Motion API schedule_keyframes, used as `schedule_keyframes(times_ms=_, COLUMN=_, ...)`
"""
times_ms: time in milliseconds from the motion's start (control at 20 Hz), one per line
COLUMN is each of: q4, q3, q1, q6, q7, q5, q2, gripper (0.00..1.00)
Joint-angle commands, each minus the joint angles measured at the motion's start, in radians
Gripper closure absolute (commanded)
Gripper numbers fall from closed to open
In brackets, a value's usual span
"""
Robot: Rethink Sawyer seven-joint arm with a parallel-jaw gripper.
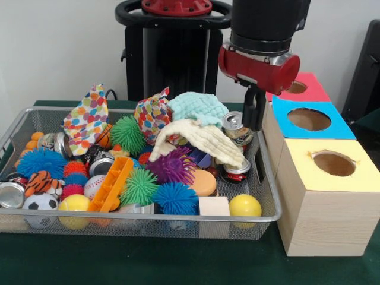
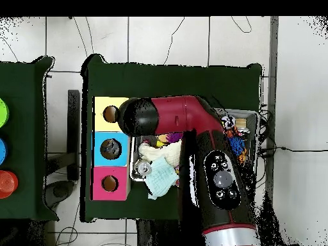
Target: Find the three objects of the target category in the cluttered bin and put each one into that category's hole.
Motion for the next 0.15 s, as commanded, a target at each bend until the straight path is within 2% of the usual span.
schedule_keyframes(times_ms=50, q4=-0.116, q3=0.094, q1=-0.023, q6=-0.008, q7=-0.332, q5=-0.125, q2=0.028, gripper=1.00)
schedule_keyframes(times_ms=150, q4=-0.145, q3=0.105, q1=-0.029, q6=0.019, q7=-0.297, q5=-0.106, q2=0.059, gripper=1.00)
